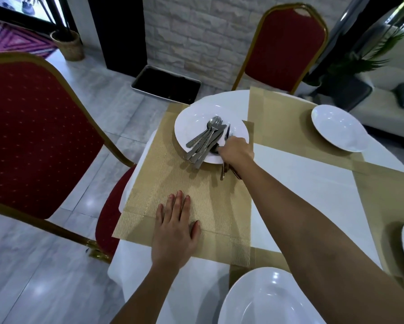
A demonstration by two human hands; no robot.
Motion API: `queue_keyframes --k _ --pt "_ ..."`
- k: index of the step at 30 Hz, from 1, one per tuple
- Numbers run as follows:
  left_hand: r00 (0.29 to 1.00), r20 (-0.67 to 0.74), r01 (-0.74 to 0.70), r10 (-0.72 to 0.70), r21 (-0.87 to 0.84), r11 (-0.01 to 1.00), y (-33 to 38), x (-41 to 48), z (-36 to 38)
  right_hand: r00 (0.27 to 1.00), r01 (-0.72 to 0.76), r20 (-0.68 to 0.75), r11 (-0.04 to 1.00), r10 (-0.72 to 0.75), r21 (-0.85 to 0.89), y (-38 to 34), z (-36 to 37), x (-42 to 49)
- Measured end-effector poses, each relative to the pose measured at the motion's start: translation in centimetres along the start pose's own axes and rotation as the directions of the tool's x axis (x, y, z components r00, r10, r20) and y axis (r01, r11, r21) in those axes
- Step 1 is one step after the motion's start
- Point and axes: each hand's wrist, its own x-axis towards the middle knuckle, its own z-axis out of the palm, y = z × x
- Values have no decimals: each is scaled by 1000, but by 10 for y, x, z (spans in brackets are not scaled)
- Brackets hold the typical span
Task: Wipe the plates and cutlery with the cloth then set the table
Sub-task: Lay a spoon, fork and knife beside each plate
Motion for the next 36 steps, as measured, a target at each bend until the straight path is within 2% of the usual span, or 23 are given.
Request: queue_keyframes --k 3,8,11,14,17,21,23,25,28,30,33,36 --pt "999 34 1 -2 15 1000 -1 0 -1 1000 -4 5 999 4 40 6 -9 -9" --pt "997 78 -13 10 41 999 -4 5 -4 999 -12 35 931 -1 365 32 -25 -29" --pt "988 155 -11 1 64 998 -5 3 -7 991 63 -136 860 8 506 62 -33 -49" --pt "977 210 36 -49 67 997 10 3 -18 985 101 -170 790 5 605 109 -50 -88" --pt "983 114 148 -147 7 989 17 9 -31 984 74 -168 742 53 666 134 -53 -114" --pt "996 -56 65 -73 -129 989 101 -50 -33 965 -1 -171 649 201 761 229 -54 -176" --pt "991 -137 -12 -8 -145 989 150 -88 -25 958 -37 -166 671 235 741 280 -49 -207" --pt "985 -164 -77 46 -187 979 194 -128 -14 961 -85 -142 742 237 666 325 -45 -234" --pt "943 -198 -297 266 -149 943 256 -204 18 971 -125 -95 805 219 580 389 -31 -274" --pt "901 -137 -428 411 -122 896 280 -250 43 974 -155 -54 819 221 553 419 -18 -291" --pt "888 17 -457 459 -62 887 291 -301 80 975 -202 23 838 221 507 456 1 -306" --pt "922 117 -371 370 -12 928 284 -321 101 976 -201 37 826 214 527 469 10 -312"
